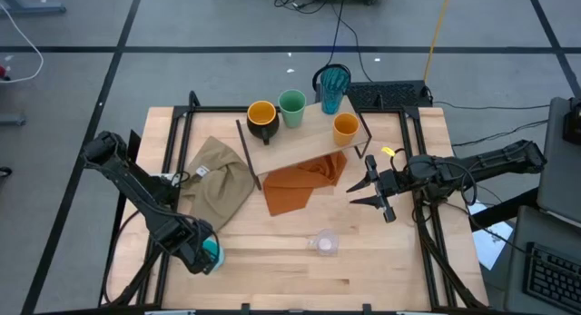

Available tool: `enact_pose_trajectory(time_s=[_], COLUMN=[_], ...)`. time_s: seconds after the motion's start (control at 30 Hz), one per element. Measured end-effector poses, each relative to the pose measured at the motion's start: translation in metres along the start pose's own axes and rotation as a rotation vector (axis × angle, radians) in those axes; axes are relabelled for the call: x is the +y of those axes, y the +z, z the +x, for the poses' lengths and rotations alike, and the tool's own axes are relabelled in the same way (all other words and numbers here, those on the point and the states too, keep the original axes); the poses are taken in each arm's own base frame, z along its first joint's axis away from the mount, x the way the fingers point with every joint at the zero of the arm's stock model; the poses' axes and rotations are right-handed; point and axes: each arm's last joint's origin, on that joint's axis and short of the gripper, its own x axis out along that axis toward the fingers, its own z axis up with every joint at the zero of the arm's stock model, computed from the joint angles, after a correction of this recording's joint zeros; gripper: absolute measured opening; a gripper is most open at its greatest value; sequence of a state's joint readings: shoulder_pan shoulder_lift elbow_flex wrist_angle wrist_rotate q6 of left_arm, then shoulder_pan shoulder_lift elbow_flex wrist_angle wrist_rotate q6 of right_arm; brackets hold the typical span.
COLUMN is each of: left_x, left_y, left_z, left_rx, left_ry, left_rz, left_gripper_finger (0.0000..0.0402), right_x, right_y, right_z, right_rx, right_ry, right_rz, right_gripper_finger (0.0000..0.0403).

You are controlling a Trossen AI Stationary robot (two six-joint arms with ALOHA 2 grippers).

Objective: Stack small to large cups/mugs on shelf
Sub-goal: Put the blue mug on the shelf

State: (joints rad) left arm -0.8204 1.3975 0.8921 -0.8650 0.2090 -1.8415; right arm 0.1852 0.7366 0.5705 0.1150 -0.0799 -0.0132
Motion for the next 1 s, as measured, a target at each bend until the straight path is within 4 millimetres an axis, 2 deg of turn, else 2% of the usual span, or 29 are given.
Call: enact_pose_trajectory(time_s=[0.23, 0.33, 0.47, 0.67, 0.8, 1.0], left_x=[0.0, 0.0, 0.0, -0.001, -0.002, -0.003], left_y=[0.0, 0.0, 0.002, 0.004, 0.004, 0.011], left_z=[-0.001, -0.001, -0.002, -0.002, -0.003, -0.008], left_rx=[0.003, 0.003, 0.004, 0.063, 0.128, 0.136], left_ry=[-0.007, -0.007, -0.006, -0.006, -0.006, 0.0], left_rz=[0.094, 0.122, 0.131, 0.229, 0.289, 0.398], left_gripper_finger=[0.0199, 0.0183, 0.0128, 0.0015, 0.0007, 0.0005], right_x=[0.0, 0.0, 0.0, 0.0, 0.0, 0.0], right_y=[0.0, 0.0, 0.0, 0.0, 0.0, 0.0], right_z=[0.0, 0.0, 0.0, 0.0, 0.0, 0.0], right_rx=[0.0, 0.0, 0.0, 0.001, 0.0, 0.0], right_ry=[0.0, 0.0, 0.0, 0.0, 0.0, 0.0], right_rz=[-0.002, -0.002, -0.009, -0.019, -0.03, -0.037], right_gripper_finger=[0.0128, 0.0128, 0.0128, 0.0128, 0.0128, 0.0128])
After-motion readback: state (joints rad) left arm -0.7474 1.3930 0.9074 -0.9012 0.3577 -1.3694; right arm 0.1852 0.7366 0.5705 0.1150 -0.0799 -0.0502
